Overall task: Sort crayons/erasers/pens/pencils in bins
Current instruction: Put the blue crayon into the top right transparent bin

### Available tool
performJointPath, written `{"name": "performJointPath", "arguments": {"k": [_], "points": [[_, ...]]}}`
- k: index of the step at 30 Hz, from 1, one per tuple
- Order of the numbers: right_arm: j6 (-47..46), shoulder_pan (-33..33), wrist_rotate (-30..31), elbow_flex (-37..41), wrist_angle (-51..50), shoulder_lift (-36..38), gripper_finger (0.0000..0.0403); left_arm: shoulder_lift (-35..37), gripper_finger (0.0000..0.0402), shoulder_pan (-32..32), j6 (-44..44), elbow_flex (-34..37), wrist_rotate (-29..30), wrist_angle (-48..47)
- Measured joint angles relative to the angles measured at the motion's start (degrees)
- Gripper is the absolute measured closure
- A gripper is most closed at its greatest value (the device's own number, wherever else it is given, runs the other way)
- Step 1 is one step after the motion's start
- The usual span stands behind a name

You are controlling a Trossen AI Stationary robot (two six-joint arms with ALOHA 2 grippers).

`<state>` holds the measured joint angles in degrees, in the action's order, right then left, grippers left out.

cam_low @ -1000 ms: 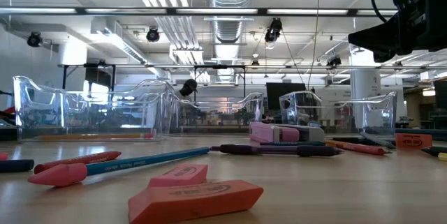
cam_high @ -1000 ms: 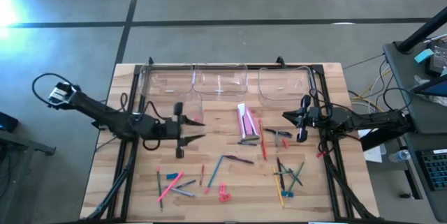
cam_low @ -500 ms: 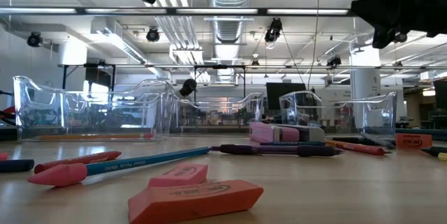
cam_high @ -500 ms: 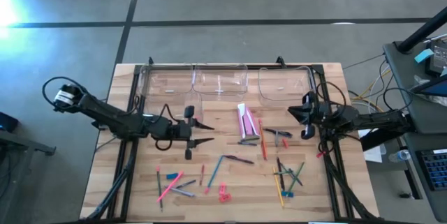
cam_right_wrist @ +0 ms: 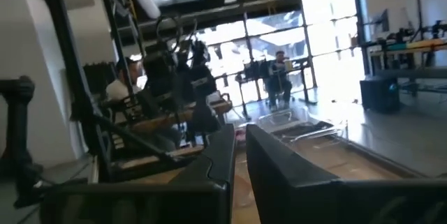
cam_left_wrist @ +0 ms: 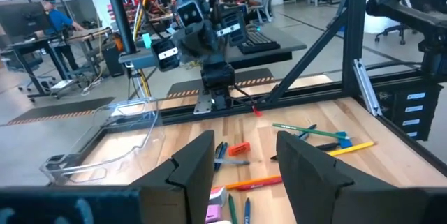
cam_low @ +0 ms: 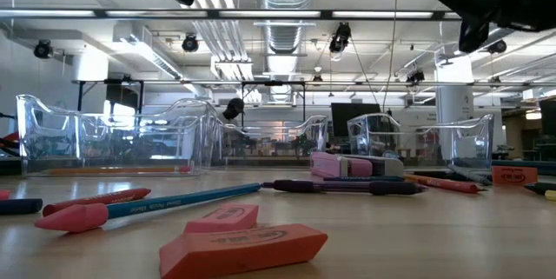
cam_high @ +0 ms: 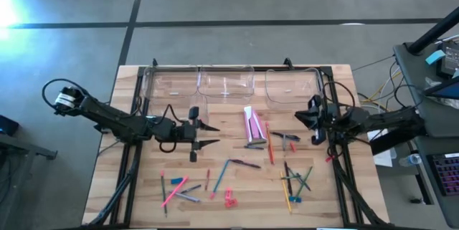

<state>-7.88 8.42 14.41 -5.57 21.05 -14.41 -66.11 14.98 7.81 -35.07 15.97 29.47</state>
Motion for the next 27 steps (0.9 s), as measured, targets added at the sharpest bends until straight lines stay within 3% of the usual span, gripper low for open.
{"name": "performJointPath", "arguments": {"k": [11, 16, 20, 27], "points": [[-3.82, 5.83, 4.70, -16.58, -13.96, -29.76, 0.0376, 0.02, 0.0260, 0.02, -1.49, 0.01, 0.01, -1.17], [-6.73, 7.19, 4.54, -20.49, -15.69, -41.19, 0.0371, 0.00, 0.0260, 0.02, -1.53, 0.09, 0.02, -2.20], [-9.91, 7.96, 4.43, -22.30, -15.72, -48.65, 0.0345, -0.02, 0.0260, 0.02, -1.52, 0.23, 0.04, -2.67], [-11.63, 8.22, 3.93, -25.75, -15.56, -57.71, 0.0264, 0.00, 0.0260, 0.02, -1.53, 0.66, 0.07, -2.99]]}}
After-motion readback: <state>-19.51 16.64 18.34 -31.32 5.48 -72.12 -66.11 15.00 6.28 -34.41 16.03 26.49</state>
